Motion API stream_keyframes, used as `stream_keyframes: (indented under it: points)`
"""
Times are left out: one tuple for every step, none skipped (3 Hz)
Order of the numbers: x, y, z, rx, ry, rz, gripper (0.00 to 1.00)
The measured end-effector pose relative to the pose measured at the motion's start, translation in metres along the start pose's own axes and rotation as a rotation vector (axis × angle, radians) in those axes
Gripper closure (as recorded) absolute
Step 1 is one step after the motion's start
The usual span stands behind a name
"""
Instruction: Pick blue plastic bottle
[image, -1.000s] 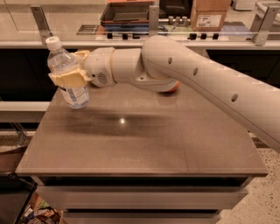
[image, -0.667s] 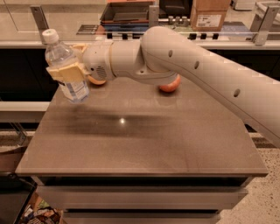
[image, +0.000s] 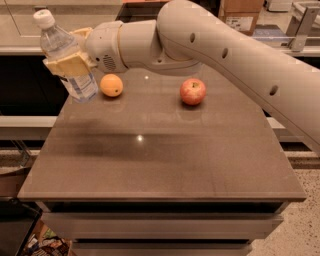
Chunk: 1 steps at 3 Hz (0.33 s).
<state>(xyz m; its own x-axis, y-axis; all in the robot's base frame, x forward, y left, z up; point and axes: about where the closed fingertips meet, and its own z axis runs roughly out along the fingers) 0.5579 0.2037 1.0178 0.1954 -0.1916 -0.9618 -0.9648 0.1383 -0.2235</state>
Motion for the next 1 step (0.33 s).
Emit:
stream_keyframes:
  points:
    - [-0.0001, 0.0001, 0.0001, 0.0, 0.0, 0.0, 1.0]
